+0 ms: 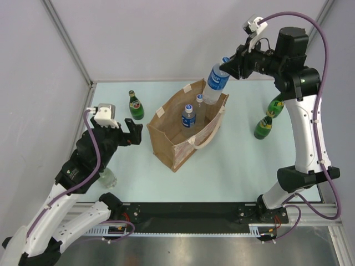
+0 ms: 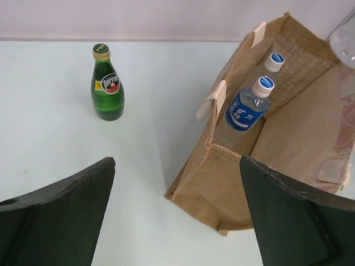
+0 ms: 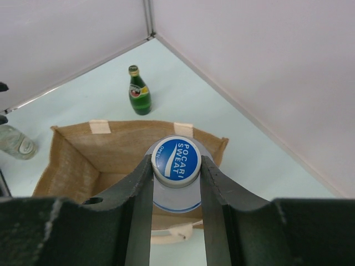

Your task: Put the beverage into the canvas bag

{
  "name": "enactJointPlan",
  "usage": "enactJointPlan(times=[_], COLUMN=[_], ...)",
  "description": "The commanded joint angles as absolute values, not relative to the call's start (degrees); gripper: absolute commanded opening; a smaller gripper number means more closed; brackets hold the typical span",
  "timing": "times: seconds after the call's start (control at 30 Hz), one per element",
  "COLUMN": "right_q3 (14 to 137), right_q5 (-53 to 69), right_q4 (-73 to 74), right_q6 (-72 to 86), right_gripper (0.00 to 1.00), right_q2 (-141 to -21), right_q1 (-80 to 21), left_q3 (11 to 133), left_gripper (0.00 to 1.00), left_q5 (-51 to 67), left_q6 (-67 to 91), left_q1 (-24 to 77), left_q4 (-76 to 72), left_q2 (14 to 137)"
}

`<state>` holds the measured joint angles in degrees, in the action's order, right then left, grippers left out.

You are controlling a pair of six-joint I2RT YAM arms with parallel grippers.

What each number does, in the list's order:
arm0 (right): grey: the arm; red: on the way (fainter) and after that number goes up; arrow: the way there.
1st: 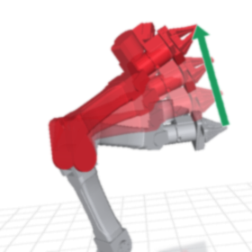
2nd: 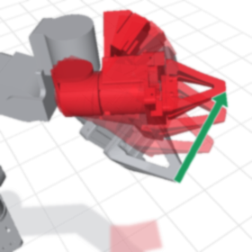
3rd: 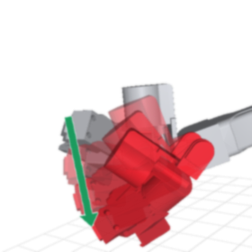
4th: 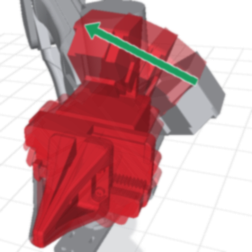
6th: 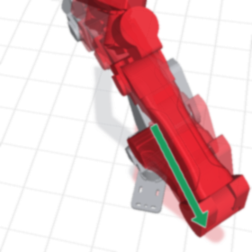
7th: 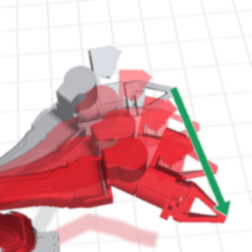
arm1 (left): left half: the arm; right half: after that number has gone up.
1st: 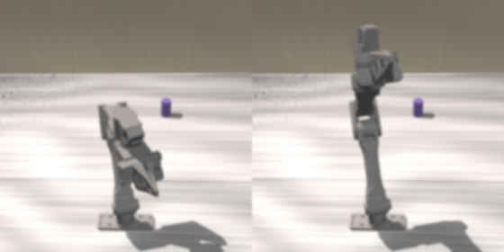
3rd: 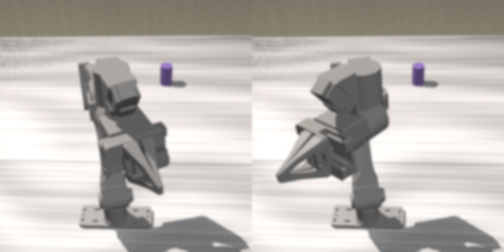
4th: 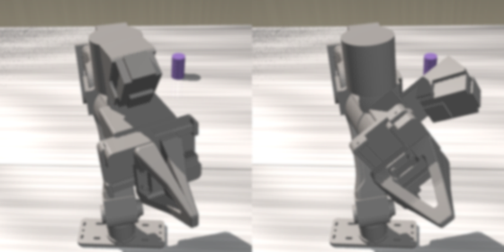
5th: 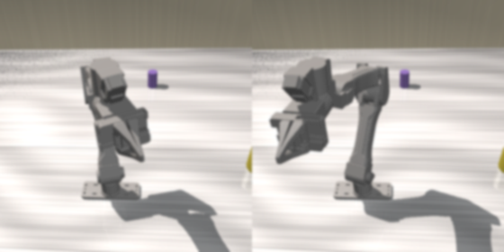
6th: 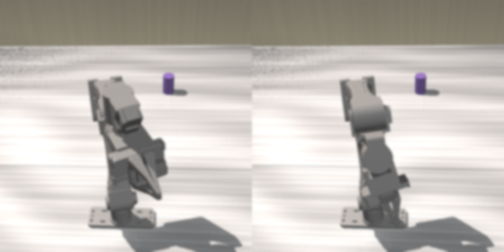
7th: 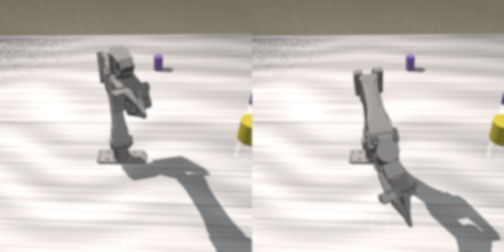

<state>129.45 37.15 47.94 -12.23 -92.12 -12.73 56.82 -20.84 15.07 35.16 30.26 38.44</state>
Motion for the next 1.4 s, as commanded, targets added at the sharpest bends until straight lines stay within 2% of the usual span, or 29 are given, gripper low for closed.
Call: enactJointPlan(times=[0.0, 0.3, 0.87, 1.37], right_q3=[126.14, 119.19, 109.08, 98.70], right_q5=[39.73, 39.90, 32.26, 30.06], right_q4=[38.85, 39.99, 41.22, 36.04], right_q6=[-12.13, -14.41, -24.43, -28.04], right_gripper=[0.00, 0.00, 0.00, 0.00], right_q2=[-87.98, -88.59, -92.81, -97.20], right_q1=[-13.97, -14.94, -18.81, -19.78], left_q3=[57.48, 56.95, 56.43, 56.69], left_gripper=[1.00, 1.00, 1.00, 1.00], left_q5=[-21.36, -21.45, -21.09, -21.18], left_q6=[16.26, 17.05, 18.11, 17.84], left_q1=[34.72, 34.72, 34.72, 34.72], left_q4=[29.62, 29.97, 30.06, 30.06], left_q2=[37.53, 36.56, 36.12, 37.00])
